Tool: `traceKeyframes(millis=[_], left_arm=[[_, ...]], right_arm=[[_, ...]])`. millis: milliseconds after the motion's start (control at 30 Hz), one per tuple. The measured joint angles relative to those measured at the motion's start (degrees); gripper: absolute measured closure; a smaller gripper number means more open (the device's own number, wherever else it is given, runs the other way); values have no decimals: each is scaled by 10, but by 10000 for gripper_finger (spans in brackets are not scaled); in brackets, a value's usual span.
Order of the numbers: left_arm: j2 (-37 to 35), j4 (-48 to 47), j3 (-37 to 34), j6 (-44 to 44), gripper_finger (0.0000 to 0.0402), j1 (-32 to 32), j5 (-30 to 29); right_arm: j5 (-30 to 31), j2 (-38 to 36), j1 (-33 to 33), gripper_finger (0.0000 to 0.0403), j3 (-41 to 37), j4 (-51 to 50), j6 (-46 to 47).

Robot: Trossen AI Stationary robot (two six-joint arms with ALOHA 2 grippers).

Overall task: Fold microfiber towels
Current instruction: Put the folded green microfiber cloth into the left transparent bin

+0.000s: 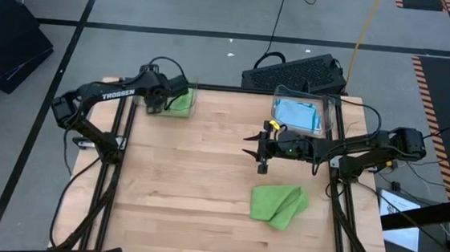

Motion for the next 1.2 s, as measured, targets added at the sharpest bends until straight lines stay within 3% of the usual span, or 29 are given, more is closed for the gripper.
traceKeyframes(millis=[167, 267, 500, 800, 1067, 1200], left_arm=[[0, 4, 59, -89, 212, 1, 145], [0, 4, 71, -135, 212, 5, 182], [-7, -24, 54, -356, 213, 1, 198], [-45, 29, -49, -530, 213, -56, 200], [-45, 117, -84, -585, 213, -33, 160], [-45, 159, -105, -584, 222, -19, 182]], right_arm=[[0, 0, 0, 241, 0, 0, 6], [0, 0, 0, 241, 0, 0, 11], [0, 0, 0, 241, 0, -8, 49], [19, 4, 0, 243, 0, 56, 99], [17, 10, 0, 268, 0, 111, 99], [17, 10, 0, 281, 0, 109, 101]])
